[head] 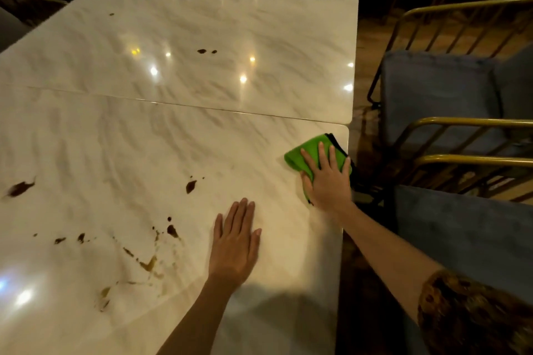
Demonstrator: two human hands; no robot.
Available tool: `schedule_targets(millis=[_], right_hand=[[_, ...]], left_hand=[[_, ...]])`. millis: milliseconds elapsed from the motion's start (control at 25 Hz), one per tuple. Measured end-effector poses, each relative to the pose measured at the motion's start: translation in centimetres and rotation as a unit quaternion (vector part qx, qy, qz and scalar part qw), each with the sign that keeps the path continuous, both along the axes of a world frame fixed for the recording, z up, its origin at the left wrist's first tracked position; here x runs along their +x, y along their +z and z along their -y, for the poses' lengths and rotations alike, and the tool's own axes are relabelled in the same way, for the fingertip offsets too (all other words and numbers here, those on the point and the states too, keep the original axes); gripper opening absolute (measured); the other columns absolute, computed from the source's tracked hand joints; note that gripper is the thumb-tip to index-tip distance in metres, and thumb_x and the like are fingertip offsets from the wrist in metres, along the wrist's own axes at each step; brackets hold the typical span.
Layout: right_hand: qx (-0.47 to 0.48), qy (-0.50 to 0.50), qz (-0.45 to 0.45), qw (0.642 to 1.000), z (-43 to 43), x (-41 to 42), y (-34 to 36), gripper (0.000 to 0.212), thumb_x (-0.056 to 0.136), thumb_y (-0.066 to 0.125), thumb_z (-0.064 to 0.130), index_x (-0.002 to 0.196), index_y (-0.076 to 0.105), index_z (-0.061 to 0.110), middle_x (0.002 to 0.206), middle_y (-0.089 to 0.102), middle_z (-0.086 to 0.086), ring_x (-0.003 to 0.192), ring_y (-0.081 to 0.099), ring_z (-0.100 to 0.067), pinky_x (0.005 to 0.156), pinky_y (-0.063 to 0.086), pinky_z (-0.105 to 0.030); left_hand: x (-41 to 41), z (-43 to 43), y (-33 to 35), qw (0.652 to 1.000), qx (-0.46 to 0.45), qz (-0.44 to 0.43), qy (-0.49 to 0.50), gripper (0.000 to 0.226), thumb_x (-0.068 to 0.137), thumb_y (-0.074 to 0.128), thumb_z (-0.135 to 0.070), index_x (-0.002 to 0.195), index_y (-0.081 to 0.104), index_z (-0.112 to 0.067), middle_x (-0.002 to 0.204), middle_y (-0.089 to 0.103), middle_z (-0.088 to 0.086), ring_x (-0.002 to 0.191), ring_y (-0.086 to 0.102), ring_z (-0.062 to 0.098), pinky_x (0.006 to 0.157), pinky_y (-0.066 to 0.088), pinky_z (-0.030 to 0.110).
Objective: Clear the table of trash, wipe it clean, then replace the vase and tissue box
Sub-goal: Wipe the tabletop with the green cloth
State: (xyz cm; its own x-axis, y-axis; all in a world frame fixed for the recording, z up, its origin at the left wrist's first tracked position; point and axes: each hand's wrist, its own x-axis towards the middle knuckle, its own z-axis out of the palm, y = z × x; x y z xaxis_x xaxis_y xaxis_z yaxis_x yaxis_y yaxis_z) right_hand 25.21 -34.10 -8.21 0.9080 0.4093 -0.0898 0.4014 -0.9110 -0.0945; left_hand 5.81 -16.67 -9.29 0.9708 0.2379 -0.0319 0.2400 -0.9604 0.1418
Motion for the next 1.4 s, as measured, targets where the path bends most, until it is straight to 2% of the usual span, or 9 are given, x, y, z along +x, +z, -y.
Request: schedule_targets(millis=[280,400,480,560,640,760,920,1200,1400], right_hand=[[0.007,-0.034,-0.023,0.999,-5.3,3.5,0.4,0.055,0.099,0.019,0.047,0.151,0.003,0.036,0.161,-0.002,-0.005,0.147,-0.003,-0.029,0.115,0.0,-0.058],[0.021,-0.028,-0.02,0.999,-5.1,-3.5,0.2,0.061,0.091,0.005,0.051,0.151,0.005,0.038,0.161,0.001,-0.003,0.148,0.0,-0.028,0.115,0.001,-0.055],[0.044,-0.072,-0.015,0.996,-5.5,-9.6,0.1,0.067,0.086,0.008,0.051,0.151,0.014,0.036,0.16,0.009,-0.004,0.147,0.008,-0.03,0.115,0.003,-0.053],[0.055,-0.094,0.005,0.994,-7.0,-16.7,-0.4,0.063,0.089,0.02,0.05,0.148,0.027,0.031,0.155,0.026,-0.009,0.143,0.024,-0.035,0.112,0.009,-0.054],[0.051,-0.113,0.019,0.992,-8.5,-21.7,-0.9,0.057,0.095,0.016,0.053,0.142,0.036,0.028,0.147,0.042,-0.013,0.136,0.032,-0.037,0.105,0.017,-0.056],[0.04,-0.175,0.012,0.984,-10.3,-19.7,-0.7,0.061,0.093,0.011,0.061,0.138,0.042,0.032,0.143,0.046,-0.013,0.133,0.034,-0.038,0.102,0.018,-0.06],[0.048,-0.227,-0.003,0.973,-11.3,-7.5,-0.4,0.071,0.083,0.005,0.07,0.148,0.016,0.044,0.16,0.009,-0.005,0.146,0.006,-0.034,0.11,-0.001,-0.061],[0.04,-0.168,-0.019,0.985,-15.8,6.6,-0.7,0.057,0.095,0.017,0.061,0.149,0.008,0.044,0.161,-0.002,-0.002,0.147,-0.004,-0.031,0.112,-0.004,-0.062],[0.03,-0.038,-0.037,0.998,-20.3,-0.2,-0.7,0.061,0.089,0.001,0.059,0.148,0.009,0.046,0.161,-0.002,-0.001,0.147,-0.006,-0.032,0.112,-0.005,-0.059]], left_hand=[[0.6,0.4,-0.3,1.0,0.019,0.013,0.002,0.058,0.095,0.021,-0.043,0.146,0.032,-0.018,0.151,0.036,0.002,0.14,0.034,0.019,0.111,0.015,0.043],[0.8,-0.3,0.1,0.999,-0.026,0.025,-0.026,0.054,0.093,0.028,-0.041,0.137,0.047,-0.016,0.141,0.05,0.004,0.129,0.049,0.022,0.105,0.03,0.043],[1.4,-2.7,1.2,0.992,-0.058,0.049,-0.1,0.046,0.084,0.037,-0.029,0.123,0.059,-0.015,0.122,0.063,0.004,0.108,0.061,0.024,0.086,0.046,0.04],[2.8,-6.1,2.6,0.979,-0.079,0.077,-0.172,0.043,0.073,0.037,-0.018,0.107,0.064,-0.015,0.103,0.066,0.002,0.091,0.064,0.024,0.074,0.046,0.036],[5.8,-10.0,4.3,0.975,-0.08,0.094,-0.183,0.041,0.073,0.043,-0.011,0.108,0.065,-0.015,0.108,0.066,0.004,0.099,0.062,0.026,0.08,0.043,0.04],[11.6,-17.2,4.5,0.981,-0.04,0.03,-0.187,0.042,0.095,0.043,-0.018,0.138,0.044,-0.016,0.146,0.042,0.006,0.137,0.035,0.025,0.107,0.025,0.049],[15.4,-22.5,1.6,0.971,-0.047,-0.105,-0.212,0.055,0.1,0.019,-0.048,0.149,-0.002,-0.038,0.159,-0.007,-0.01,0.147,-0.008,0.015,0.113,-0.003,0.058],[16.8,-23.1,0.7,0.966,-0.028,-0.151,-0.206,0.056,0.097,0.013,-0.054,0.144,-0.015,-0.044,0.156,-0.02,-0.016,0.144,-0.018,0.01,0.112,-0.01,0.056],[16.5,-22.3,1.7,0.964,-0.041,-0.168,-0.201,0.058,0.098,0.014,-0.051,0.146,-0.016,-0.037,0.154,-0.025,-0.014,0.144,-0.02,0.012,0.113,-0.008,0.057]])
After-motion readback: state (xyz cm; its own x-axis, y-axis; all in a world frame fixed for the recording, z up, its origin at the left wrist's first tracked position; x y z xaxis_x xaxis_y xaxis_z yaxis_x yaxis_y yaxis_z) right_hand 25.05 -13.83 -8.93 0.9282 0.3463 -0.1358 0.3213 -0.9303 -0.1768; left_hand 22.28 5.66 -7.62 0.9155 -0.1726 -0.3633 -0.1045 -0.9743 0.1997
